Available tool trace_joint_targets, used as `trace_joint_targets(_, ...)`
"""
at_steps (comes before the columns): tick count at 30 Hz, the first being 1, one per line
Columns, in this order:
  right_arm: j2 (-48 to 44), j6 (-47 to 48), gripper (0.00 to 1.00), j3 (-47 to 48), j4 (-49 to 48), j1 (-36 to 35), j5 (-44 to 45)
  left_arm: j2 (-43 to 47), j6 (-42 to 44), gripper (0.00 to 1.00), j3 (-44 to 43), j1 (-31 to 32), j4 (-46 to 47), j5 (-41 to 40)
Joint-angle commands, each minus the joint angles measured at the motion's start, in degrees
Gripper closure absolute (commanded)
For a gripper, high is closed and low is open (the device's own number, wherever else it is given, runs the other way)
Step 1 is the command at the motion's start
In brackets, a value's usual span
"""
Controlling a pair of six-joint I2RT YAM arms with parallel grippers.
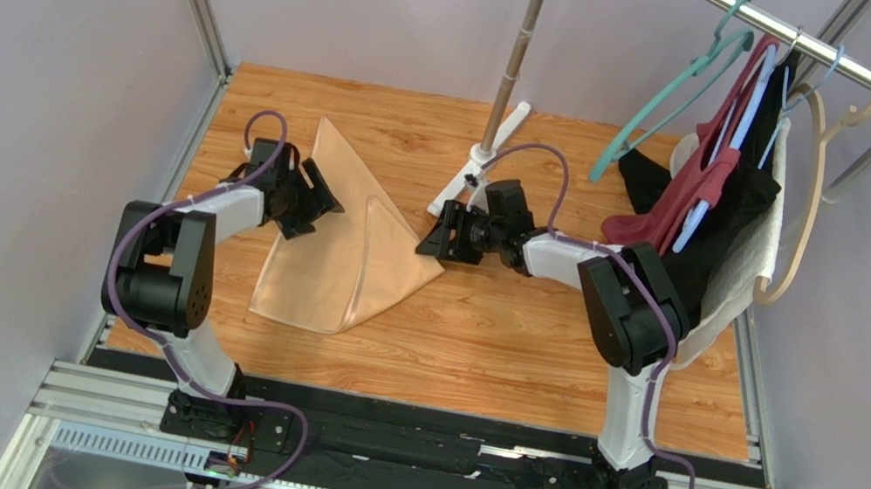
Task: Fold the napkin, place the utensils inside, and roll it up
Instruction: Fold the napkin
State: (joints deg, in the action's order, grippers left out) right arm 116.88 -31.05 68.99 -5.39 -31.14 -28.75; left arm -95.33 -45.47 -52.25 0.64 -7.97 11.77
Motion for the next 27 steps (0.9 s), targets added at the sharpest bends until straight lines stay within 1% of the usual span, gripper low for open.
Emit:
trace_joint_targets(1,-3.15,-1.3,0.39,-3.24,-2.17,-3.4,-0.78,6.46,2.75,0.21,-4.61,-0.29,-3.97,0.8)
trace_joint_targets(4,-5.16,-1.91,0.4,-4.83,-2.43,-5.16,0.97,12.78,4.86,0.21,-7.51,-0.29,-7.57,0.36)
trace_joint_targets(7,-7.18,-3.23,0.4,-7.11,-2.61,-7.09,3.43,16.65,7.67,0.21,-11.02,-0.29,-11.7,-0.34)
trace_joint_targets(9,-8.07,-4.45,0.4,-8.78,-2.7,-8.41,4.49,18.15,8.73,0.21,-12.35,-1.87,-13.03,-0.08)
trace_joint_targets(12,-9.47,-6.47,0.4,-11.15,-3.75,-11.75,5.37,20.62,9.09,0.2,-10.86,-2.49,-13.39,0.18)
trace_joint_targets(15,-10.53,-7.97,0.39,-12.47,-4.63,-16.74,5.55,22.11,9.17,0.2,-8.14,-3.19,-12.95,0.62)
trace_joint_targets(17,-12.89,-7.71,0.39,-12.83,-2.63,-18.08,6.6,22.73,9.61,0.2,-7.08,-3.63,-13.56,3.07)
trace_joint_targets(19,-15.53,-5.79,0.39,-13.53,-0.6,-18.26,9.58,23.69,12.24,0.2,-7.34,-3.98,-15.83,4.31)
trace_joint_targets(20,-17.37,-4.39,0.38,-13.18,3.15,-18.17,10.9,23.96,13.64,0.2,-8.47,-4.16,-17.07,5.1)
trace_joint_targets(21,-20.35,-2.72,0.37,-12.4,5.1,-18.0,14.04,24.14,16.79,0.2,-9.44,-4.16,-18.65,5.02)
trace_joint_targets(22,-21.68,-0.53,0.37,-9.87,8.6,-18.0,15.38,24.57,18.13,0.2,-11.45,-4.25,-21.62,4.93)
trace_joint_targets(23,-22.56,3.41,0.37,-8.1,12.82,-18.0,16.61,24.93,19.44,0.2,-12.17,-4.25,-22.61,4.67)
trace_joint_targets(24,-23.62,5.63,0.36,-6.6,14.51,-17.82,18.71,25.28,21.72,0.2,-12.78,-4.34,-23.66,4.58)
trace_joint_targets(25,-23.63,7.04,0.36,-3.54,15.57,-17.56,19.69,25.89,22.61,0.2,-13.49,-4.34,-23.76,3.88)
trace_joint_targets(27,-22.49,10.03,0.36,-0.98,16.2,-16.34,21.28,26.42,24.11,0.2,-13.67,-4.34,-23.59,2.21)
